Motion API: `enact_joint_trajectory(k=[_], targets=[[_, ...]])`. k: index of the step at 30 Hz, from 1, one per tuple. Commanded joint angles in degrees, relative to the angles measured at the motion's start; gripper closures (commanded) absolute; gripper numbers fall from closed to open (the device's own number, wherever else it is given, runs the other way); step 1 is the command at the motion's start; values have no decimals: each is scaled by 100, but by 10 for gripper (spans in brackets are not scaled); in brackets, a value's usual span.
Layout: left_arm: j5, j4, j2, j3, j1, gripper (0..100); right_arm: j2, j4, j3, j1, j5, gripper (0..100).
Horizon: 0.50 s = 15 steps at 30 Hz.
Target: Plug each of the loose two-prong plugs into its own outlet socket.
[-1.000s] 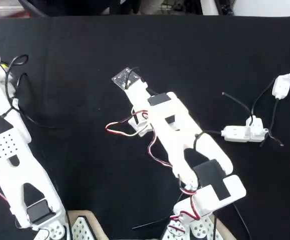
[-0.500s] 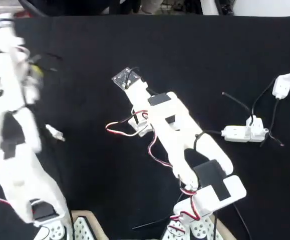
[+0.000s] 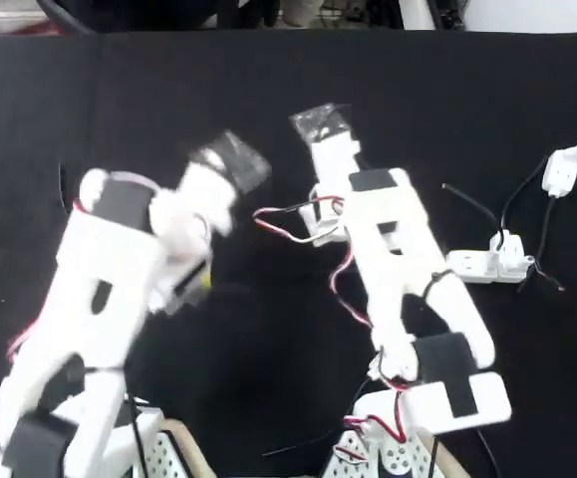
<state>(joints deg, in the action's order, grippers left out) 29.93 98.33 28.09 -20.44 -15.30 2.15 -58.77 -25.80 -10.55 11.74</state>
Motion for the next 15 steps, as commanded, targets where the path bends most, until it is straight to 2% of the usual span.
enact_joint_trajectory(k=[1, 5, 8, 10, 15], targets=[[501, -1002, 853, -1780, -295, 970, 444, -132, 259, 132, -105, 946], [1011, -2356, 1538, -3582, -444, 970, 514, -176, 277, 299, -193, 948], [1407, -2989, 1978, -4523, -462, 968, 532, -176, 277, 404, -255, 947], [1398, -3358, 2242, -4901, -470, 959, 523, -158, 268, 360, -264, 946], [1064, -3420, 2620, -5332, -163, 762, 488, -149, 259, 220, -264, 946]])
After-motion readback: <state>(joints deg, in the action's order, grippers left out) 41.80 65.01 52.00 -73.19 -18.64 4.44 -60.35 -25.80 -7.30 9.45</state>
